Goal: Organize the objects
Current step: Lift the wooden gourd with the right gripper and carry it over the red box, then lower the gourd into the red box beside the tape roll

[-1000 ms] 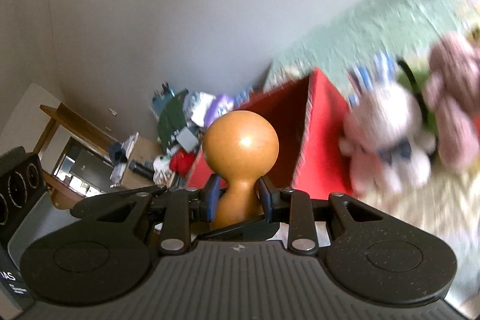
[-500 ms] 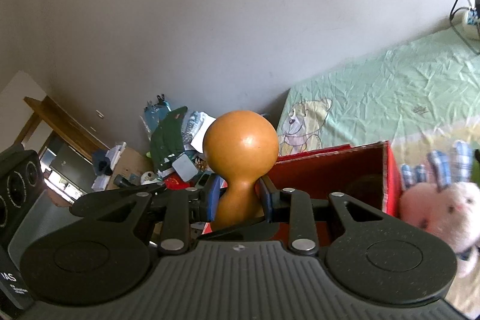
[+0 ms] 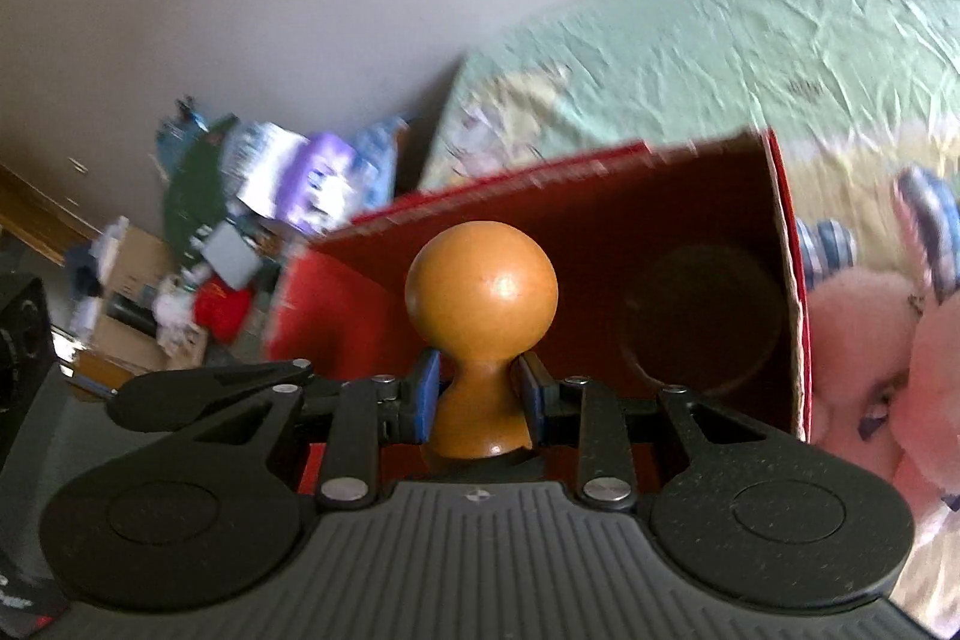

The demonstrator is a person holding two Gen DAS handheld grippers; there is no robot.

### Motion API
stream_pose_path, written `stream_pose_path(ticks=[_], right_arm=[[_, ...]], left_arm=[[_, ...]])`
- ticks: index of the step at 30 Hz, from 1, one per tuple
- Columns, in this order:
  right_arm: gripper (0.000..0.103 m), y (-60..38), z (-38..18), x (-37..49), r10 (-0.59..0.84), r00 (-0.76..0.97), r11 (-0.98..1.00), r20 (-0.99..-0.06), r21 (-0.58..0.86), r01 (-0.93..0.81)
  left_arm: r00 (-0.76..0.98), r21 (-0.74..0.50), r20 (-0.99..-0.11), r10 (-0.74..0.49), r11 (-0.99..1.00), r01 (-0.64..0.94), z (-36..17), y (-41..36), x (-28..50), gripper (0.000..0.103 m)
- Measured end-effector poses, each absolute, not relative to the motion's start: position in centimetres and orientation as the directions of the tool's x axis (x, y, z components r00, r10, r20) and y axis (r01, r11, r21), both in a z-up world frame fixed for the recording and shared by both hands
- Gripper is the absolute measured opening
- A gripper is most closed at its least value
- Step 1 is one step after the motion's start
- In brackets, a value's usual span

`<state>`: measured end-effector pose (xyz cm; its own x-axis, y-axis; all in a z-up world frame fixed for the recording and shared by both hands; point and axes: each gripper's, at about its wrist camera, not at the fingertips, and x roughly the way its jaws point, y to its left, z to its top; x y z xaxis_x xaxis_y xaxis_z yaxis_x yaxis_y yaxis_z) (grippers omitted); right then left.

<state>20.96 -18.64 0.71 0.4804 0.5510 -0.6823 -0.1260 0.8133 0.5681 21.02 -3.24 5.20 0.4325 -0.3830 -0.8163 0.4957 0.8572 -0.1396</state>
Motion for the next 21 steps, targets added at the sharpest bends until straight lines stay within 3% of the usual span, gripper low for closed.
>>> stream_pose_path(ticks=[6, 21], right_arm=[[0.031, -17.9, -1.0, 21.7, 0.504, 0.412, 0.858, -0.759, 0.496, -0.134], [0.030, -16.1, -3.6, 23.0, 0.392, 0.327, 0.920, -0.860, 0.369, -0.133]], left_arm=[[0.350, -0.184, -0.853, -0.387, 0.850, 0.493, 1.9, -3.5, 22.1, 0.036], [0.277, -0.162, -0.903, -0.328, 0.859, 0.487, -1.1, -3.1, 23.1, 0.055]])
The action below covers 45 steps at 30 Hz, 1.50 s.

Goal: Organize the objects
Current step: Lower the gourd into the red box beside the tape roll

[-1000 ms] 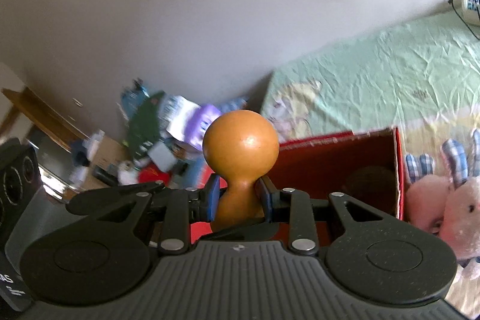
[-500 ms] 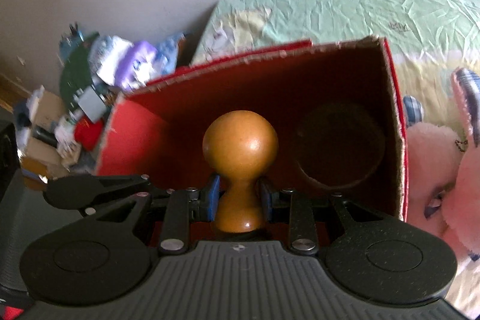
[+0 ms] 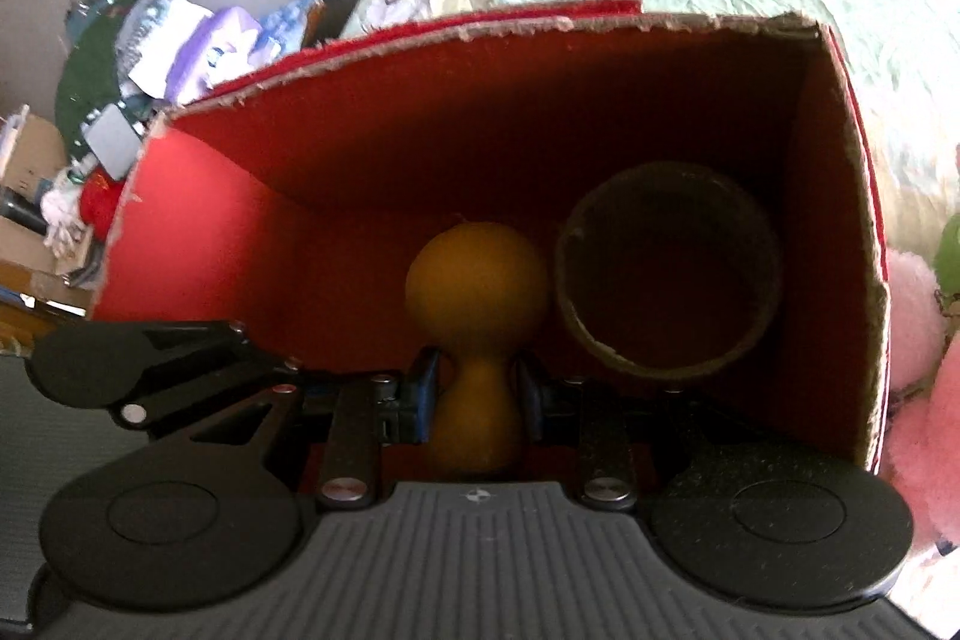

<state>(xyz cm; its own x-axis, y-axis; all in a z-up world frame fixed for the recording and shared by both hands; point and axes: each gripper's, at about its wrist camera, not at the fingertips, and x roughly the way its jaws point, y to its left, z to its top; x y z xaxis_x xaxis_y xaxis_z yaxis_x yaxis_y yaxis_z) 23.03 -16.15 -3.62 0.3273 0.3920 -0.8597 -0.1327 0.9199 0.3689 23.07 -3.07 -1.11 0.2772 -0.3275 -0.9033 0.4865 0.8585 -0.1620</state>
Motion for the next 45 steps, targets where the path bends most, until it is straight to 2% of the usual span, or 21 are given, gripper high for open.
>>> stream_pose_path(ticks=[5, 12, 23, 28, 45], right_arm=[[0.031, -15.9, -3.6, 22.7, 0.329, 0.326, 0.944, -0.886, 0.303, -0.130], [0.029, -16.4, -3.4, 22.1, 0.310, 0.347, 0.951, -0.885, 0.286, -0.120], [0.028, -17.2, -2.7, 21.2, 0.311, 0.396, 0.950, -0.864, 0.288, -0.117], [0.028, -17.2, -2.4, 20.9, 0.307, 0.421, 0.951, -0.854, 0.286, -0.113], [0.029, -17.5, -1.0, 19.0, 0.327, 0.500, 0.942, -0.802, 0.322, -0.100]], left_arm=[[0.274, -0.159, -0.906, -0.323, 0.859, 0.486, -1.1, -3.0, 23.1, 0.057], [0.296, -0.122, -0.911, -0.287, 0.874, 0.470, -1.0, -2.6, 23.0, 0.056], [0.385, 0.006, -0.907, -0.172, 0.907, 0.421, 0.0, -1.8, 22.1, 0.057], [0.434, 0.078, -0.894, -0.111, 0.916, 0.394, 0.5, -1.5, 21.7, 0.062], [0.483, 0.150, -0.875, -0.003, 0.949, 0.277, 1.0, 0.1, 21.3, 0.063]])
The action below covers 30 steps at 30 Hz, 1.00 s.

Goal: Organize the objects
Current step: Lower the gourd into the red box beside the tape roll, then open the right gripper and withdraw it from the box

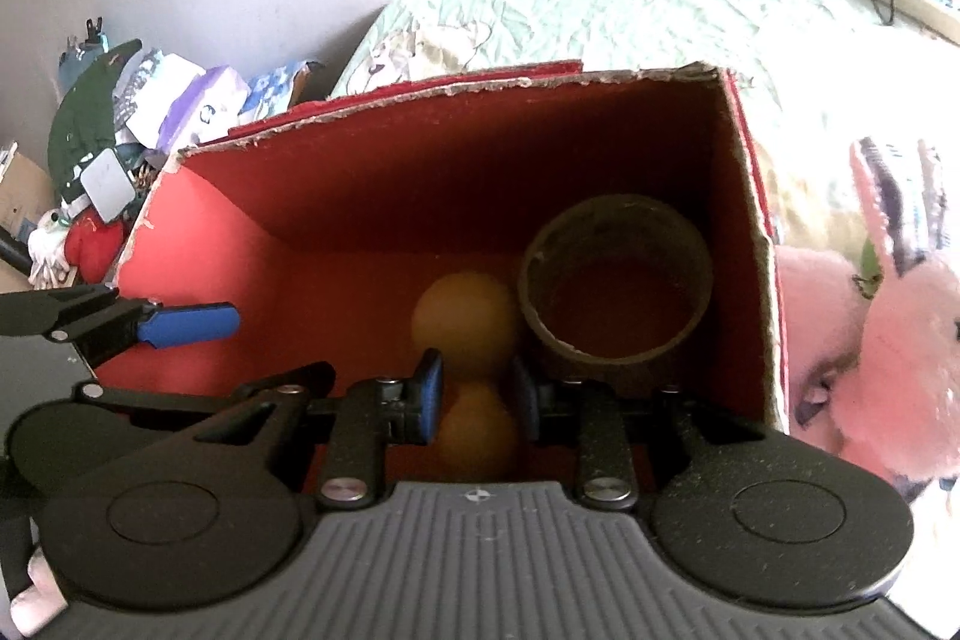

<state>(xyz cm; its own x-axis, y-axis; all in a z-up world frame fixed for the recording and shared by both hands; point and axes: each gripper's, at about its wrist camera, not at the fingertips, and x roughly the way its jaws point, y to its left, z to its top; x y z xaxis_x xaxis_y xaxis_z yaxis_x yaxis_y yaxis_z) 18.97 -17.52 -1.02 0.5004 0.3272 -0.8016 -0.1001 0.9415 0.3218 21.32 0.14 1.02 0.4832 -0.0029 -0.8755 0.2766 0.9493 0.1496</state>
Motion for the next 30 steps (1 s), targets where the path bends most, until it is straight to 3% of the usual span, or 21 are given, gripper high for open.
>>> stream_pose_path(ticks=[21, 30], right_arm=[[0.031, -17.8, 0.1, 16.4, 0.310, 0.575, 0.938, -0.757, 0.342, -0.054], [0.032, -17.8, 0.8, 15.0, 0.303, 0.610, 0.937, -0.732, 0.347, -0.049]], left_arm=[[0.521, 0.184, -0.851, 0.057, 0.964, 0.194, 2.2, 0.0, 19.2, 0.071], [0.545, 0.193, -0.835, 0.072, 0.967, 0.168, 2.9, 0.0, 17.9, 0.081]])
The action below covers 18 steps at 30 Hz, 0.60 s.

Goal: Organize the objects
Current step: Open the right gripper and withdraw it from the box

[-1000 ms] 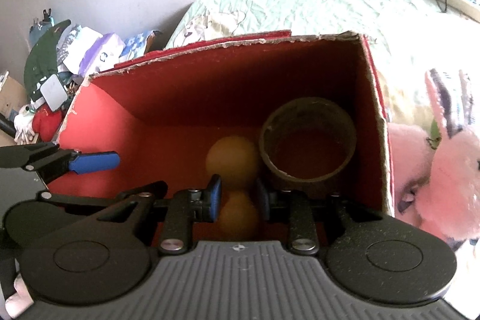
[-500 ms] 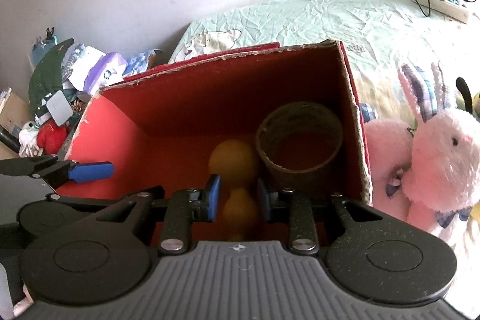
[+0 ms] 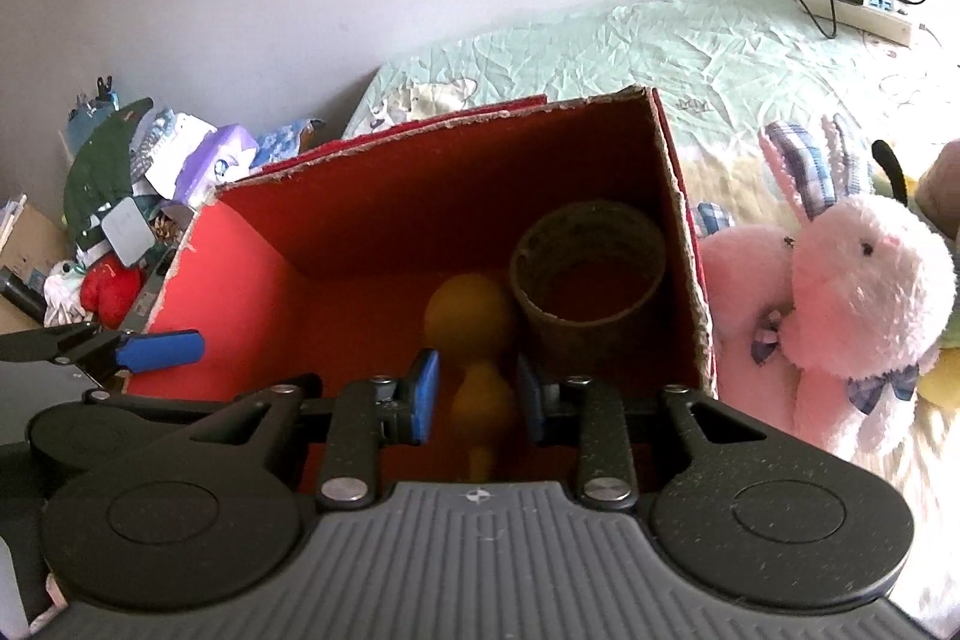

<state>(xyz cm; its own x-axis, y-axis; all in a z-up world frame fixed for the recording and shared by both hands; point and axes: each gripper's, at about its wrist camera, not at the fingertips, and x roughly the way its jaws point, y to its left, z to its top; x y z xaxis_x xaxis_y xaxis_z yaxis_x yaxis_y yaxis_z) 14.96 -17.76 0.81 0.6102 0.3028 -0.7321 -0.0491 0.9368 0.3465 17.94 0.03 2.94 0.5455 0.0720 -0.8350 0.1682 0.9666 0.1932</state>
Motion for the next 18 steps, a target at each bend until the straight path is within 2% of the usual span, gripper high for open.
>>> stream_pose_path(ticks=[7, 18], right_arm=[[0.032, -17.6, 1.6, 13.8, 0.323, 0.630, 0.931, -0.707, 0.358, -0.076], [0.032, -17.4, 2.2, 11.8, 0.387, 0.650, 0.911, -0.654, 0.379, -0.162]], left_arm=[[0.575, 0.212, -0.812, 0.105, 0.969, 0.123, 4.1, 0.5, 16.7, 0.085], [0.583, 0.209, -0.799, 0.144, 0.977, 0.046, 5.4, 1.1, 14.6, 0.087]])
